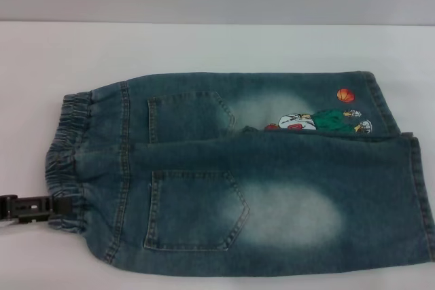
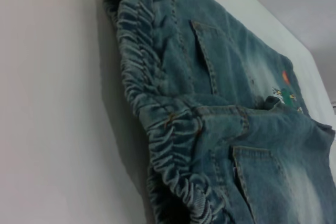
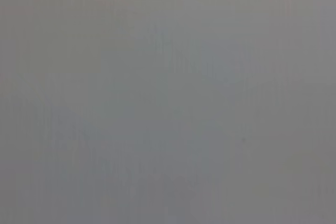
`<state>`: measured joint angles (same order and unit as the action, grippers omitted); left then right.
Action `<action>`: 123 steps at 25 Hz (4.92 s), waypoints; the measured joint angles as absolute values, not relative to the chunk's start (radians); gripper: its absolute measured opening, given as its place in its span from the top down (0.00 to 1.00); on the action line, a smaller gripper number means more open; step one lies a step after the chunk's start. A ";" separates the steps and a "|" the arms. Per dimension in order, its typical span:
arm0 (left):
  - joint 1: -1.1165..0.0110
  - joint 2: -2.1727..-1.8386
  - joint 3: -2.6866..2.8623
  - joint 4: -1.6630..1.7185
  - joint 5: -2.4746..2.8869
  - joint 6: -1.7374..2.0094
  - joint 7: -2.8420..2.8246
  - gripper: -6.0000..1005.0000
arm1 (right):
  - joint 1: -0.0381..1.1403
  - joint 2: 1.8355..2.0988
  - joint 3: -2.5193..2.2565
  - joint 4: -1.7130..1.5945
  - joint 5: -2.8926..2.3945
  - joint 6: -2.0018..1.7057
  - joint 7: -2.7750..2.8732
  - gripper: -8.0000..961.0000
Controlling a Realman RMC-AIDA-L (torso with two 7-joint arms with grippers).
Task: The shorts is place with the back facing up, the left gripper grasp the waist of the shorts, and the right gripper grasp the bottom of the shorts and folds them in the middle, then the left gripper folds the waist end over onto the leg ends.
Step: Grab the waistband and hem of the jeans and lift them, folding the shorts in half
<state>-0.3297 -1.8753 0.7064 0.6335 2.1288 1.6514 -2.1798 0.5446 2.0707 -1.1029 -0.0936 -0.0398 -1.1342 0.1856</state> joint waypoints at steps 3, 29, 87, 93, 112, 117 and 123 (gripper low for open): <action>-0.333 -1.875 0.702 0.633 2.127 1.661 -2.180 0.16 | 0.545 2.071 -1.103 -0.094 -0.039 -1.133 0.186 0.42; -0.324 -1.865 0.666 0.636 2.138 1.730 -2.181 0.16 | 0.560 2.070 -1.103 -0.088 -0.038 -1.132 0.186 0.42; -0.338 -1.905 0.590 0.646 2.177 1.687 -2.113 0.95 | 0.543 1.824 -0.911 -0.582 -1.255 -1.495 1.564 0.42; -0.338 -1.908 0.589 0.646 2.177 1.687 -2.116 0.95 | 0.632 1.776 -0.781 -0.616 -1.617 -1.754 1.736 0.42; -0.360 -1.911 0.589 0.641 2.177 1.683 -2.130 0.93 | 0.702 1.782 -0.811 -0.681 -2.443 -1.987 1.632 0.42; -0.363 -1.912 0.585 0.638 2.177 1.677 -2.133 0.93 | 0.690 1.796 -0.864 -0.683 -2.507 -1.950 1.688 0.42; -0.367 -1.912 0.580 0.637 2.178 1.677 -2.140 0.93 | 0.687 1.806 -0.888 -0.682 -2.597 -1.885 1.743 0.42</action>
